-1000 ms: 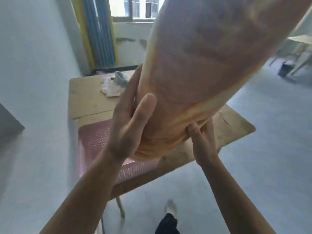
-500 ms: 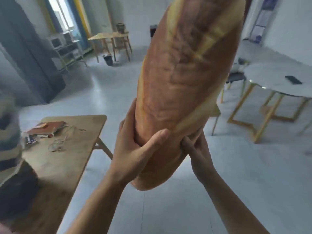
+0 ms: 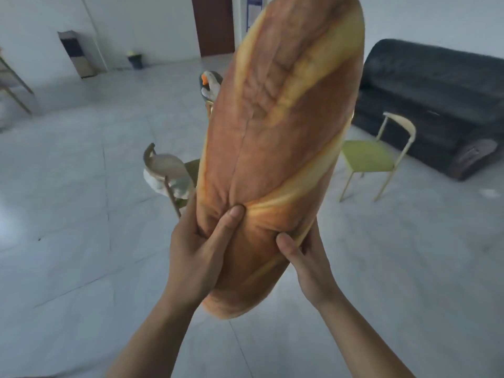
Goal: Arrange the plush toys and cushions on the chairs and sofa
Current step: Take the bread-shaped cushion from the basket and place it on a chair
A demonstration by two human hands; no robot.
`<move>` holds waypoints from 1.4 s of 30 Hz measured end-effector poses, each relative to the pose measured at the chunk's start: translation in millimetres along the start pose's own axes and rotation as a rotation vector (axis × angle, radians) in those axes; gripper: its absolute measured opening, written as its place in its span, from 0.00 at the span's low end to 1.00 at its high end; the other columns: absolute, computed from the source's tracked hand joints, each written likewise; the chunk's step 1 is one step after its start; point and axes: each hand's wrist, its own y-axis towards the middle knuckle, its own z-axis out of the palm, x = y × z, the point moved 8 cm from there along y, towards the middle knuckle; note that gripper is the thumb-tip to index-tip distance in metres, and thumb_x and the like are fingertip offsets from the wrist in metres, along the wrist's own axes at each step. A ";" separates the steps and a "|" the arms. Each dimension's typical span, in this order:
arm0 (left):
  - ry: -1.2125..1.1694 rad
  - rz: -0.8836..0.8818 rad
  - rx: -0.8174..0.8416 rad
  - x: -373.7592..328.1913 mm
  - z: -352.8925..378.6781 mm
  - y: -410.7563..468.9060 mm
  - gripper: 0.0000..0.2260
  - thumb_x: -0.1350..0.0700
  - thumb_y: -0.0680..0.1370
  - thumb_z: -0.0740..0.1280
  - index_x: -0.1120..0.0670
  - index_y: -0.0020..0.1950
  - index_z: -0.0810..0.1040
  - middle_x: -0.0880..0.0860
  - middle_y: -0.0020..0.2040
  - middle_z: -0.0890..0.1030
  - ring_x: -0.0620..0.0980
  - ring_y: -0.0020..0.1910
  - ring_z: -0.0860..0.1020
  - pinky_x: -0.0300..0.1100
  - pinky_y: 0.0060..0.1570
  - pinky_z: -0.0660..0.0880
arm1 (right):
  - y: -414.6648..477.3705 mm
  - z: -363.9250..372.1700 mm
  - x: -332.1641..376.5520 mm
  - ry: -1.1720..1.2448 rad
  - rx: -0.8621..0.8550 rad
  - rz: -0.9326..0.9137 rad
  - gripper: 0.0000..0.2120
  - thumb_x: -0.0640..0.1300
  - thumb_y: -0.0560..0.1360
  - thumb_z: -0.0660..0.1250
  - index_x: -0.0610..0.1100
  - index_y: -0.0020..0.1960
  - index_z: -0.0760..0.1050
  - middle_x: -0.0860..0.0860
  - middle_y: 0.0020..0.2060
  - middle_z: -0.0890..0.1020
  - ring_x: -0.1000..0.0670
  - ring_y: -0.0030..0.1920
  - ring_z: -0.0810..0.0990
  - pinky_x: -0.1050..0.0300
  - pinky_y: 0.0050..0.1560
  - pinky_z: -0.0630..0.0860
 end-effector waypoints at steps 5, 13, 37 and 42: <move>-0.063 0.007 0.016 34.7 74.3 82.5 0.23 0.43 0.77 0.72 0.54 0.67 0.79 0.39 0.55 0.86 0.37 0.56 0.83 0.30 0.53 0.78 | 88.9 -46.9 -23.7 -0.021 -0.050 -0.002 0.53 0.74 0.63 0.74 0.58 0.80 0.59 0.65 0.72 0.74 0.62 0.72 0.73 0.63 0.70 0.72; -0.222 -0.090 0.233 89.9 228.3 269.3 0.14 0.46 0.76 0.68 0.49 0.58 0.83 0.39 0.50 0.87 0.38 0.53 0.84 0.30 0.49 0.78 | 262.3 -147.8 -46.3 -0.093 -0.260 0.024 0.48 0.67 0.67 0.73 0.62 0.81 0.56 0.68 0.73 0.71 0.64 0.72 0.72 0.56 0.72 0.70; -0.028 -0.150 0.811 165.2 827.9 600.7 0.21 0.31 0.77 0.64 0.34 0.68 0.73 0.30 0.61 0.80 0.31 0.60 0.78 0.34 0.60 0.74 | 664.5 -612.0 -135.5 -0.033 -0.659 0.242 0.45 0.75 0.67 0.67 0.62 0.80 0.62 0.68 0.71 0.74 0.67 0.67 0.74 0.63 0.65 0.71; -0.017 -0.395 0.624 240.3 901.6 677.4 0.16 0.40 0.82 0.63 0.49 0.55 0.84 0.47 0.51 0.87 0.45 0.52 0.85 0.45 0.56 0.81 | 781.6 -667.2 -176.2 -0.113 -0.606 0.360 0.33 0.67 0.76 0.63 0.62 0.78 0.62 0.68 0.66 0.73 0.69 0.58 0.73 0.65 0.63 0.69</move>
